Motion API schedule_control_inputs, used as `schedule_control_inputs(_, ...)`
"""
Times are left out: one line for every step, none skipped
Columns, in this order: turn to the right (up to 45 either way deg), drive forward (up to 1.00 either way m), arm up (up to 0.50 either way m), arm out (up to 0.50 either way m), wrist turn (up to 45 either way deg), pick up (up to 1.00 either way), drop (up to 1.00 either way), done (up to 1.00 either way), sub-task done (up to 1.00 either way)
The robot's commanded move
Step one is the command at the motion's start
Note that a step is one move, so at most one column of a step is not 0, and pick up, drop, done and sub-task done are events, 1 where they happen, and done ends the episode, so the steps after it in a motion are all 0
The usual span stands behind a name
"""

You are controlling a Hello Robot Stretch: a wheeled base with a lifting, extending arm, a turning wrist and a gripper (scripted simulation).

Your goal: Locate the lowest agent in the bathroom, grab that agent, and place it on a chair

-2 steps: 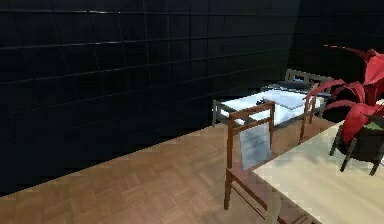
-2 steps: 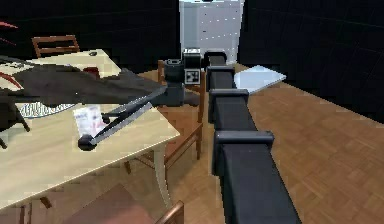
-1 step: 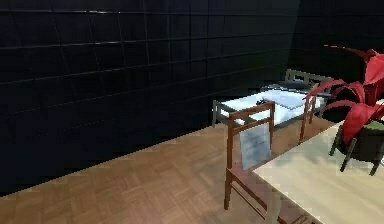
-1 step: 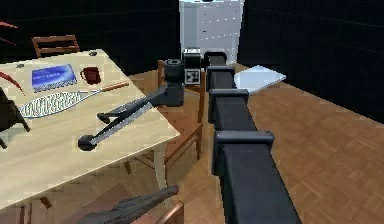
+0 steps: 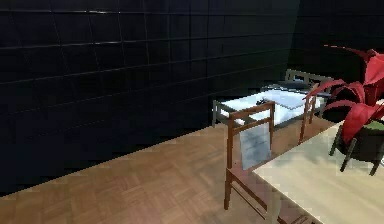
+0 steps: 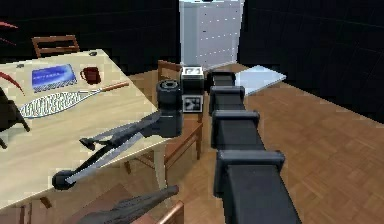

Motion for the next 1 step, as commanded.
schedule_control_inputs(0.0,0.00,0.00,0.00,0.0,0.00,0.00,1.00,0.00)
